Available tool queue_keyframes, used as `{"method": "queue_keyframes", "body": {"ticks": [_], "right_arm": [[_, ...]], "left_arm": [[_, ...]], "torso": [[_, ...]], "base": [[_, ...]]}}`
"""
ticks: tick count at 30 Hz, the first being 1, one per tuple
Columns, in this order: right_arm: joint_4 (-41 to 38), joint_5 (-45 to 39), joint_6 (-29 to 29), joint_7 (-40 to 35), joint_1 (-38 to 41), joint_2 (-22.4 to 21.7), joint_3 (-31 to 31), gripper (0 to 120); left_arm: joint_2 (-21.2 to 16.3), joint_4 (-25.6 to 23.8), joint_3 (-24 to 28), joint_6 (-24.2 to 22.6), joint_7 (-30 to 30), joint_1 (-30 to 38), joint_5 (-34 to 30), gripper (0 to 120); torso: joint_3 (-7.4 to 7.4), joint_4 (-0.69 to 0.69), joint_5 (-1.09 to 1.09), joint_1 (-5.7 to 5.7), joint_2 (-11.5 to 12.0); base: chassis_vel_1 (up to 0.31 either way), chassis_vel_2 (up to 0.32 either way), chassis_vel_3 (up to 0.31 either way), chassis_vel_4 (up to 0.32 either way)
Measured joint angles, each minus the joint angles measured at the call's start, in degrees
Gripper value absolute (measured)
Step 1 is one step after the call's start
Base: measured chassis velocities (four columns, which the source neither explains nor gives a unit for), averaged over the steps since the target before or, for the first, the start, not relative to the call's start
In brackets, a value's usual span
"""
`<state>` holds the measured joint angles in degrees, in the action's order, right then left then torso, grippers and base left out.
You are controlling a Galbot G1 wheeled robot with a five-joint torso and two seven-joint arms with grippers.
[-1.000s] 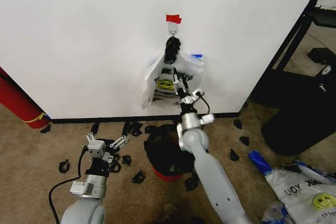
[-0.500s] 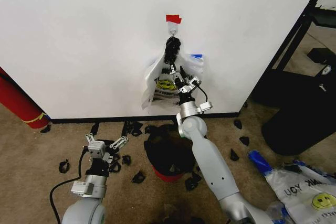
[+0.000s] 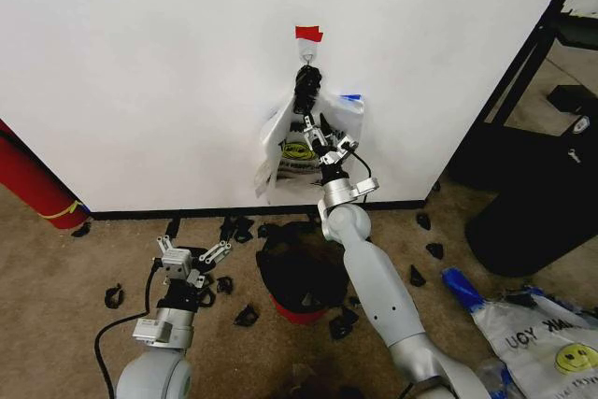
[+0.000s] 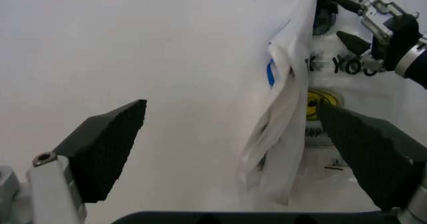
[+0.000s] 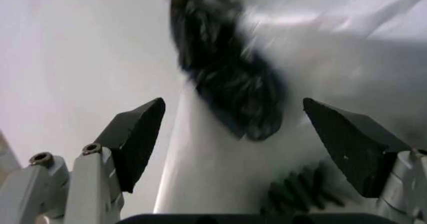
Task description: Pick up the garbage bag from the wall and place it over the trash bin.
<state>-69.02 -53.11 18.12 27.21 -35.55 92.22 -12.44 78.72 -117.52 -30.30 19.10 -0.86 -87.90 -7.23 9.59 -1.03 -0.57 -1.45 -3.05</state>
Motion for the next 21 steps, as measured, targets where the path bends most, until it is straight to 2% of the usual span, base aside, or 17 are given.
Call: {"method": "queue_keyframes", "body": {"ticks": [5, 10, 13, 15, 21], "right_arm": [[2.73, 1.39, 0.92, 1.75, 1.45, -0.03, 0.12, 80], [4.15, 1.36, 1.28, 2.25, 2.84, -0.04, -0.45, 75], [5.17, 1.11, 1.42, 2.62, 3.67, -0.06, -0.83, 62], [5.53, 1.12, 1.51, 2.78, 3.88, -0.06, -0.91, 59], [7.57, 1.58, 1.95, 3.36, 5.16, -0.07, -1.44, 32]], "left_arm": [[-0.05, -0.02, -0.27, 0.24, 0.00, -0.52, 0.41, 100], [-0.14, -0.20, -0.51, 0.37, -0.01, -0.90, 0.61, 100], [-0.05, -0.30, -0.57, 0.41, -0.01, -1.05, 0.87, 100], [0.00, -0.30, -0.57, 0.43, -0.01, -1.07, 0.98, 100], [0.45, -0.45, -0.49, 0.53, -0.01, -1.09, 1.59, 100]], "torso": [[0.00, 0.00, 0.00, 0.00, 0.00], [0.00, 0.00, 0.00, 0.00, 0.00], [0.00, 0.00, 0.00, 0.00, 0.00], [0.00, 0.00, 0.00, 0.00, 0.00], [0.00, 0.00, 0.00, 0.00, 0.00]], "base": [[0.000, 0.000, 0.000, 0.000], [0.000, 0.000, 0.000, 0.000], [0.000, 0.000, 0.000, 0.000], [0.000, 0.000, 0.000, 0.000], [0.000, 0.000, 0.000, 0.000]]}}
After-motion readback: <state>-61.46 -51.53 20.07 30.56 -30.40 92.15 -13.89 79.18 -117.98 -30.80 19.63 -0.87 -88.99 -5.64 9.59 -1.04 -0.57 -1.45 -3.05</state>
